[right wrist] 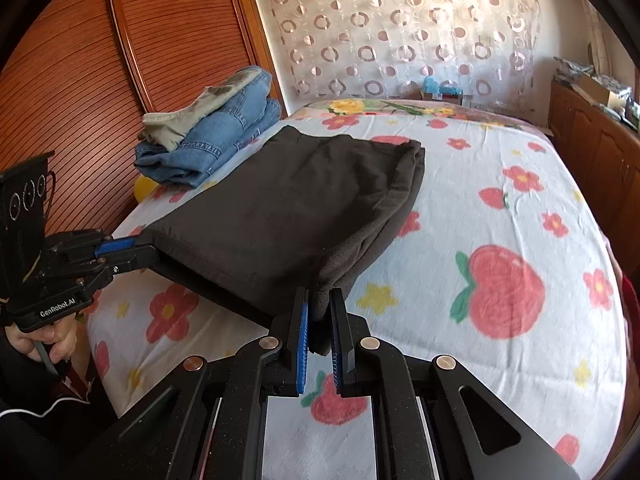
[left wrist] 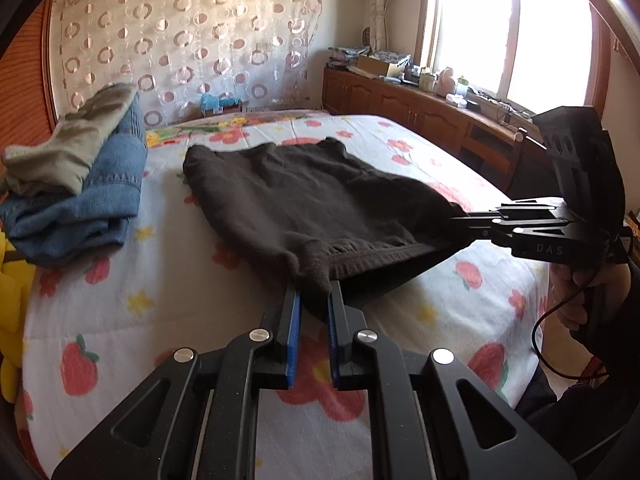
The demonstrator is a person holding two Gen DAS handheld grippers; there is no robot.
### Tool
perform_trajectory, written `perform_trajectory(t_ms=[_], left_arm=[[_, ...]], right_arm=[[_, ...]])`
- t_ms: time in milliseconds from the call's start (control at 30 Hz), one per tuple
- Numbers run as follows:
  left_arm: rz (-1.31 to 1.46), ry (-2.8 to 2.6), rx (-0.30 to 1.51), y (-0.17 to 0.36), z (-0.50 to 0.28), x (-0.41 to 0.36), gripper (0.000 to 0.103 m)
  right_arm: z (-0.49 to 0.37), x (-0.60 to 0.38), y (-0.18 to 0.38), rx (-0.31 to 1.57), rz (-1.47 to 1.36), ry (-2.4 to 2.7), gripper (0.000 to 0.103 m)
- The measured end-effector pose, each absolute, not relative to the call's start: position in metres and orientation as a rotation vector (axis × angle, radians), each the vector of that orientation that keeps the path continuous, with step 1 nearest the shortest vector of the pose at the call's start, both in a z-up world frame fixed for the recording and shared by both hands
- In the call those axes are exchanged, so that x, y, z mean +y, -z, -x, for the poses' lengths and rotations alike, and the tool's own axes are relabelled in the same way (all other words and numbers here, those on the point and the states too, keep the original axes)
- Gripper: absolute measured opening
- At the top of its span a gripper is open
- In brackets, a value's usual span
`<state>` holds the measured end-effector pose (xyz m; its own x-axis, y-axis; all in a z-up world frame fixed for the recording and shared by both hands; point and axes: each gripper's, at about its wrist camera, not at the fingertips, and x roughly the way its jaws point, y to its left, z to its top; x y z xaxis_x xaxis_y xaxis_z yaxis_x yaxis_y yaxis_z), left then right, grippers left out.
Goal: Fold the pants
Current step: 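Lower the held shorts onto the bed with both tools and smooth them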
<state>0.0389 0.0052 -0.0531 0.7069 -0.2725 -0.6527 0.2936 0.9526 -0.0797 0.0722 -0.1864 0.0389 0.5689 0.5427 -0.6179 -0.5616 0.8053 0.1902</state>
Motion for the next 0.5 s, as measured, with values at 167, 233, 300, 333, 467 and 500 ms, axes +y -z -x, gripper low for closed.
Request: perform_trajectory(t_ms=[167,233,300,333,467,500], left_arm=[[-0.022,0.317,0.747,0.067,-0.037,0.005,0.013],[-0.018,0.319,0.754,0.068,-0.037,0.005,0.013],[-0.022,0.325,0.749,0.067,-0.033,0.004,0.013],[-0.022,0.328,0.744,0.066,-0.031,0.004,0.013],[-0.021,0.35,0.727,0.056,-0.022,0.002,0.013],[-0.023,0.353,0.723,0.054,-0.02,0.002,0.013]], right_arm=[[-0.08,-0.186,-0.028,0.744,0.025,-0.645,0.009],[-0.082,-0.186,-0.025,0.751,0.021,-0.644,0.009],[-0.084,-0.185,-0.022,0.753,0.016,-0.644,0.009],[-0.084,-0.185,-0.022,0.752,0.014,-0.645,0.009],[-0.082,-0.189,-0.025,0.747,0.001,-0.654,0.009],[-0.08,-0.189,-0.027,0.743,-0.002,-0.656,0.009]])
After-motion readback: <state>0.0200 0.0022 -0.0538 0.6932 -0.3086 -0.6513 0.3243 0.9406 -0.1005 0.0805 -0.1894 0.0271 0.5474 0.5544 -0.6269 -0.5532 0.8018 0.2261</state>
